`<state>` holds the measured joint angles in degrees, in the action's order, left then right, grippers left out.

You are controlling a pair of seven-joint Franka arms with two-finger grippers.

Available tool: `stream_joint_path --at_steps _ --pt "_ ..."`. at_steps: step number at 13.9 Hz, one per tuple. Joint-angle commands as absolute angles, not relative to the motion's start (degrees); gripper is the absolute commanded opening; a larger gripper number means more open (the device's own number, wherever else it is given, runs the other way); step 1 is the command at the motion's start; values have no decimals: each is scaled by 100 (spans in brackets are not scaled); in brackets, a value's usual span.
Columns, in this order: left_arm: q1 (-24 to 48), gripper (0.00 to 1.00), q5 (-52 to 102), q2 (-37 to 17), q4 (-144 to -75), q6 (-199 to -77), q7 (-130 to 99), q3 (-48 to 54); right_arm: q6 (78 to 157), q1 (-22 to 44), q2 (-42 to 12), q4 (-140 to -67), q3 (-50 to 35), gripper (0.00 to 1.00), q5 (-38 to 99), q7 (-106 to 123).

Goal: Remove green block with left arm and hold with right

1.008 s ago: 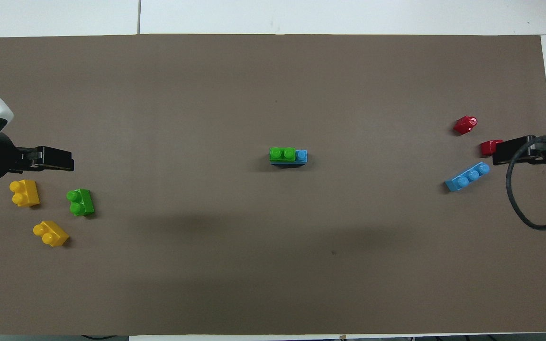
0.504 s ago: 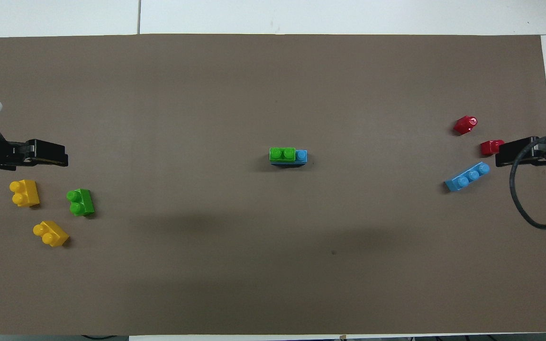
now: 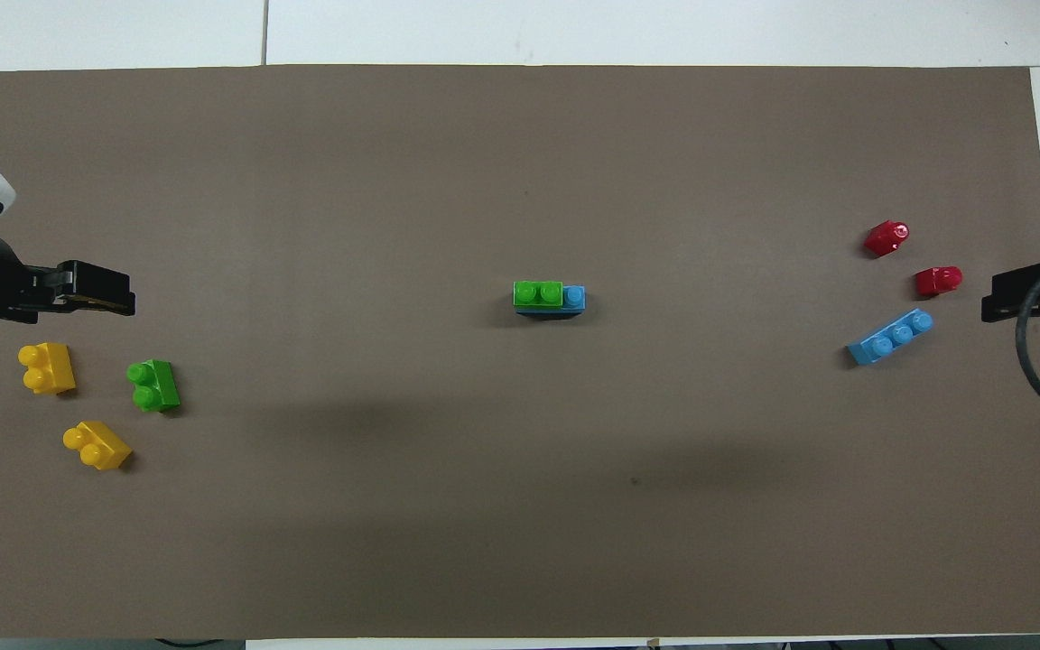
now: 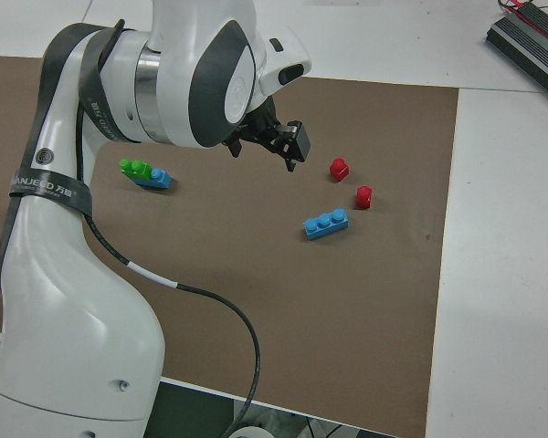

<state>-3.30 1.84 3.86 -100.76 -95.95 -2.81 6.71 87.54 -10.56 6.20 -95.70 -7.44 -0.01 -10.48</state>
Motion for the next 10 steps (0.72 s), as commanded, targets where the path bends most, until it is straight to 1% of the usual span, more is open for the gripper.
stream_joint_path --at_steps 1,3,5,10 --pt "-360 100 246 325 -9914 -9439 -343 677 8877 -1055 642 -9571 -844 100 0 -2367" --pt "-360 100 246 325 -9914 -9448 -334 677 8965 -862 642 -9589 -844 100 87 -3606" --pt "-360 100 246 325 -9923 -9448 -343 677 9096 -835 633 -9641 -844 100 377 -4802" --pt "-352 100 255 343 -9975 -9492 -552 677 9316 -826 633 -9852 -853 100 1114 -6607"
